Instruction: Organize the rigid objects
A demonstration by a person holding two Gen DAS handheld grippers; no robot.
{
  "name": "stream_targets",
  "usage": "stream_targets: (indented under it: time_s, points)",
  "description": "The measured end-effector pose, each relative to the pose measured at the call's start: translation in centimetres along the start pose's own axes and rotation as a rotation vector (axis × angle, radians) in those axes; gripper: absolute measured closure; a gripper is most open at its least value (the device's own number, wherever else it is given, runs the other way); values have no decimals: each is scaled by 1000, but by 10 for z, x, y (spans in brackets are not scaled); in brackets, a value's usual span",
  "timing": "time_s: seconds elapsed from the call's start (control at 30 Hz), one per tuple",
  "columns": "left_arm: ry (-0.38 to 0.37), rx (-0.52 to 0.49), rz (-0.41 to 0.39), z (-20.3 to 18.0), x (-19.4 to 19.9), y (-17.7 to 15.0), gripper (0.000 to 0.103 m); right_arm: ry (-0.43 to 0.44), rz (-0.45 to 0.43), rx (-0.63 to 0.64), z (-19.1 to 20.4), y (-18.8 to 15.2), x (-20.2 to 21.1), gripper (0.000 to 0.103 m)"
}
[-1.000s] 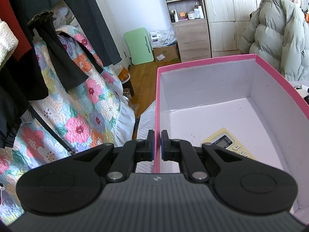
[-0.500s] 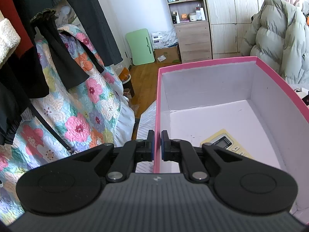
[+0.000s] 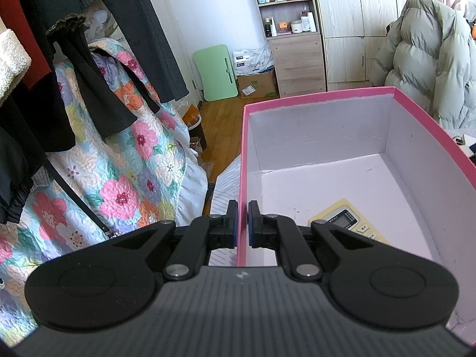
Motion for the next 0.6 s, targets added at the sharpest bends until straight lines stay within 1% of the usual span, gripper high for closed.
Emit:
stream_targets:
  time_s: [0.17, 0.33, 0.4, 0.47, 0.5, 0.53, 0.57, 0.6]
  points:
    - [4, -5, -4, 0, 0, 0, 98, 12, 40, -2, 3, -3, -10, 37]
    - [13, -13, -11, -2, 3, 1, 98, -26, 49, 38, 9, 1, -15, 36]
    - [13, -12, -11, -3, 3, 1, 98, -60, 47, 55, 11, 2, -17, 36]
    - [8, -7, -11, -3, 4, 1, 98, -78, 32, 60, 12, 2, -17, 42]
    - [9, -8, -11, -3, 4, 1, 98, -80, 17, 56, 12, 2, -15, 52]
    - [10, -9, -12, -3, 4, 2, 98, -83, -3, 47, 11, 3, -10, 64]
    - [10, -10, -15, -3, 5, 2, 98, -71, -20, 30, 9, 3, -4, 68]
    - [11, -10, -15, -3, 5, 2, 98, -31, -34, -2, 7, 4, 4, 77]
Point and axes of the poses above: each gripper's, at about its wrist camera, not at the fingertips, and x roughly against the way its jaws point, z to its left, y to its top, the point moved 8 cm from there along -x, roughly the way its jaws point, and after that the axes turned 9 degrees about z, right-handed, at the moved point
